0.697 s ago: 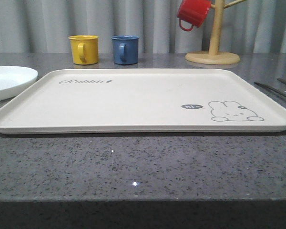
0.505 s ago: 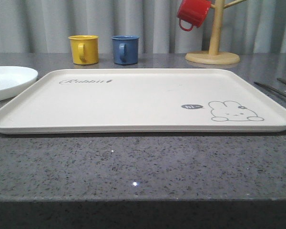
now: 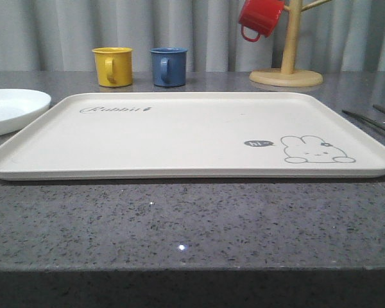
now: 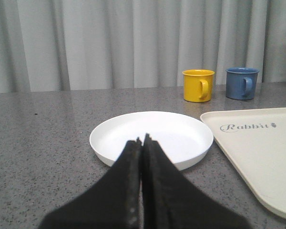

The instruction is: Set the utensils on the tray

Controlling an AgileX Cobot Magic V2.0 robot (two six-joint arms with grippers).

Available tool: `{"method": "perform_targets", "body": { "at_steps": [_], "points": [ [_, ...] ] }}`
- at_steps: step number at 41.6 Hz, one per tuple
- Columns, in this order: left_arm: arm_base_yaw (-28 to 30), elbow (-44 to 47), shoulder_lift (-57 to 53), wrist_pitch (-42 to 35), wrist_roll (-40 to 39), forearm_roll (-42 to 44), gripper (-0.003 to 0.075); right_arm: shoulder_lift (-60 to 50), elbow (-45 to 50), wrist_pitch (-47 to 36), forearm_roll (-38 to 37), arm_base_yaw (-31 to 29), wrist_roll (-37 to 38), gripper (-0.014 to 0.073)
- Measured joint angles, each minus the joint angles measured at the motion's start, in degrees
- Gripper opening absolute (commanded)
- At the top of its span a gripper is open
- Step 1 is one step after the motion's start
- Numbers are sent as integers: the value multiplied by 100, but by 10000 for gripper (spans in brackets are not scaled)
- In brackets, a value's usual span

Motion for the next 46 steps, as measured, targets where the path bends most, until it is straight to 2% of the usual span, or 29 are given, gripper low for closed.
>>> {"method": "perform_targets", "body": {
  "at_steps": [8,13,16,20,24,30,38,46],
  "points": [
    [0,-51,0,-172,0,0,-18,0,-86,-78,77,0,0,-69],
    [0,-516,0,-96,0,0,-18,0,-775,343,91,0,0,-69],
    [0,-1117,0,85,0,0,-18,11,-1382,792,91,0,0,-69],
    [0,-1960,231,601,0,0,-18,286,-2175,1340,91,0,0,-69],
    [0,-2911,771,1465,0,0,-18,872,-2991,1934,91,0,0,-69],
    [0,-3830,1586,2550,0,0,-18,1640,-3698,2666,91,0,0,-69],
    [0,-3983,2263,3005,0,10,-18,2330,-3791,3089,91,0,0,-69],
    [0,-3983,2657,3083,0,10,-18,2757,-3791,3191,91,0,0,-69]
  ]
}}
